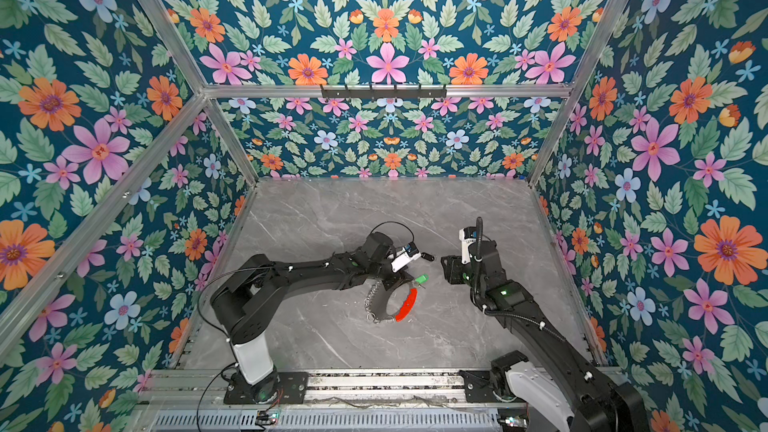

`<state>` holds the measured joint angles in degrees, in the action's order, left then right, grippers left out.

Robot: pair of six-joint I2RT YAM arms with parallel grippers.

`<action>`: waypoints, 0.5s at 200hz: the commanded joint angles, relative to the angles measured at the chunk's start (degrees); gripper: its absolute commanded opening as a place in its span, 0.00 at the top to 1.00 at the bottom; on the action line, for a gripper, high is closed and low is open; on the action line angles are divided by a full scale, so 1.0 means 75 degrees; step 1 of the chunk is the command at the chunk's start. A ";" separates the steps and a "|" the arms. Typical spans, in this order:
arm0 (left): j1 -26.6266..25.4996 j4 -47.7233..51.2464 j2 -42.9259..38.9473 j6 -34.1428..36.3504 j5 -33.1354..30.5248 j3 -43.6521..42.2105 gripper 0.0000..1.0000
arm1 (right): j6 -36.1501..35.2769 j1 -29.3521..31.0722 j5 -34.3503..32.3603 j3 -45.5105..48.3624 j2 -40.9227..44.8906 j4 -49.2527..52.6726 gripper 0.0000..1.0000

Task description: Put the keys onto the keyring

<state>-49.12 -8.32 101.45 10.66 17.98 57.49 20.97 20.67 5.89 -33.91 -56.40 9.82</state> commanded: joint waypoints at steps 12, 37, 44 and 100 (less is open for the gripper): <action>-0.0001 -0.1141 -0.1291 -0.1173 -0.1447 -0.0952 0.00 | 0.0770 0.0161 0.0943 -0.0027 -0.1000 -0.0307 0.46; -0.0001 -0.1598 -0.2108 -0.2059 -0.2458 -0.2053 0.00 | 0.1069 0.0794 0.0999 -0.0200 -0.1884 -0.0677 0.46; -0.0001 -0.1702 -0.2344 -0.2293 -0.2908 -0.2348 0.00 | 0.1203 0.0911 0.1024 -0.0162 -0.2104 -0.0895 0.46; 0.0246 -0.1926 -0.4376 -0.3569 -0.5630 -0.3624 0.00 | 0.2205 0.1666 0.1205 0.0074 -0.3270 -0.2064 0.47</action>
<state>-48.45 -20.56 71.90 -10.63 -14.41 32.08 33.08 31.18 14.11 -33.54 -79.05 -0.16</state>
